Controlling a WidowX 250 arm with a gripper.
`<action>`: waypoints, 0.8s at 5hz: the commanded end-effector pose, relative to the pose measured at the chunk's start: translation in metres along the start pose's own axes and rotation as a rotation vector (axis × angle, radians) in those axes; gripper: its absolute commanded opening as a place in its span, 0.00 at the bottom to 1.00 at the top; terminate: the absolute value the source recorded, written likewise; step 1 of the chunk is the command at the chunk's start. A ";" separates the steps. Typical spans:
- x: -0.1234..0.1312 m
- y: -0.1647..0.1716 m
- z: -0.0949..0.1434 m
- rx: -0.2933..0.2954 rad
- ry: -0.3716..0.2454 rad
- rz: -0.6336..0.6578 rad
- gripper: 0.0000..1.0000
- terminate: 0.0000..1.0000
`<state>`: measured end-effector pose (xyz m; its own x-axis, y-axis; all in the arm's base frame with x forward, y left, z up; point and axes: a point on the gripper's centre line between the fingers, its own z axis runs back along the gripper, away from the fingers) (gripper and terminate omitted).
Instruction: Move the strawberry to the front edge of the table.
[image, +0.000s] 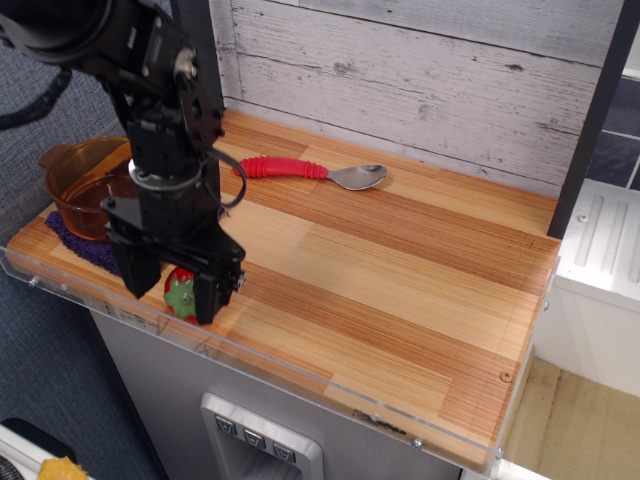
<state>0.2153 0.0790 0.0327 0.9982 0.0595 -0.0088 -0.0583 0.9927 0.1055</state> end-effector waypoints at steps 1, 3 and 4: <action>-0.005 0.000 0.030 0.001 -0.073 0.014 1.00 0.00; -0.003 -0.014 0.059 -0.023 -0.137 -0.053 1.00 0.00; -0.001 -0.028 0.067 -0.019 -0.146 -0.102 1.00 0.00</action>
<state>0.2149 0.0459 0.0848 0.9941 -0.0612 0.0895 0.0541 0.9954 0.0796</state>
